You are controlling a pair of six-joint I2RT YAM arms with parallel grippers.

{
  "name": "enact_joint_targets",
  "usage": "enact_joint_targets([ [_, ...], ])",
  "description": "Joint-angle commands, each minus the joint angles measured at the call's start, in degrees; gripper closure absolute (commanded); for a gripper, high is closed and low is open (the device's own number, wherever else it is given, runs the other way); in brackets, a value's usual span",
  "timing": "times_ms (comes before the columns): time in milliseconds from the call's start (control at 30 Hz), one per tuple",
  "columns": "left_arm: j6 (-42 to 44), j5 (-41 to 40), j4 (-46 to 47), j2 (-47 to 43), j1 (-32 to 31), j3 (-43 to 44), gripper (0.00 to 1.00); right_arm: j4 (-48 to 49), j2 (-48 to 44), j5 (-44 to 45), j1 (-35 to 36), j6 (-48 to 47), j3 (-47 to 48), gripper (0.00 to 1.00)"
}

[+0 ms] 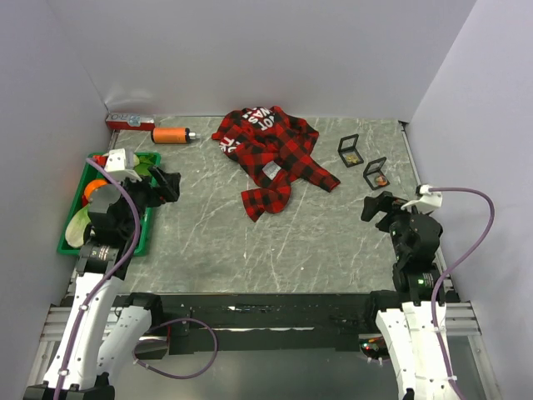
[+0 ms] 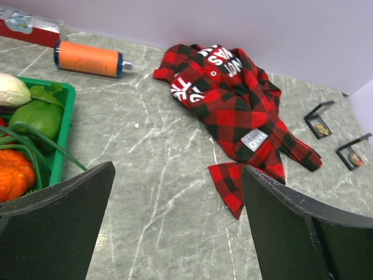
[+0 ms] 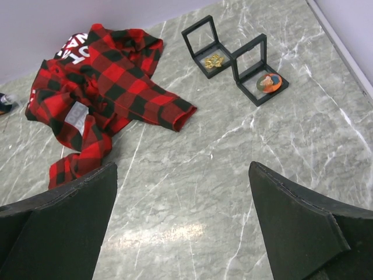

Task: Pin the brooch onto the clothing
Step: Pick up the crumpled clothing from the center of the board.

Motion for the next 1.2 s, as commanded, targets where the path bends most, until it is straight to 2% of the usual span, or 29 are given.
enact_joint_targets([
  [0,-0.63,-3.52,1.96,0.67,0.18,0.74,0.04,-0.99,0.62,1.68,0.4,-0.3,3.46,0.01],
  [67,-0.45,-3.44,2.13,1.02,0.18,1.09,0.04,-0.82,0.36,1.51,0.31,-0.82,3.64,0.02],
  [267,-2.73,-1.69,3.8,5.24,0.09,5.12,0.04,-1.69,3.16,-0.07,1.27,-1.7,6.88,0.14],
  [367,-2.39,-0.54,2.06,11.2,-0.43,12.41,0.03,-3.8,6.68,0.89,5.57,-2.23,9.69,0.18],
  [433,-1.86,0.68,-0.58,13.85,-0.87,17.77,0.04,-4.24,9.58,3.52,11.01,-2.23,11.01,0.19],
  [567,-1.94,4.03,1.25,17.9,-1.32,18.24,0.04,-2.93,15.99,9.93,23.05,-1.0,12.6,0.19],
  [633,-1.68,4.64,3.8,18.43,-1.4,14.81,0.04,-1.88,21.34,11.95,28.92,-0.39,14.17,0.18],
  [700,-0.89,5.17,3.89,19.39,-1.49,12.53,0.04,-0.38,27.21,10.57,31.41,0.67,15.32,0.16],
  [800,-1.24,7.19,3.63,20.89,-1.75,11.38,0.03,6.37,34.7,0.83,33.27,3.91,16.21,0.13],
  [867,-1.68,8.59,4.59,21.68,-2.37,11.02,0.03,11.13,40.66,-2.35,34.05,6.03,17.08,0.08],
  [1167,-0.1,8.16,1.16,25.72,-4.74,12.69,0.04,12.37,63.7,1.07,34.41,7.96,27.62,0.07],
])
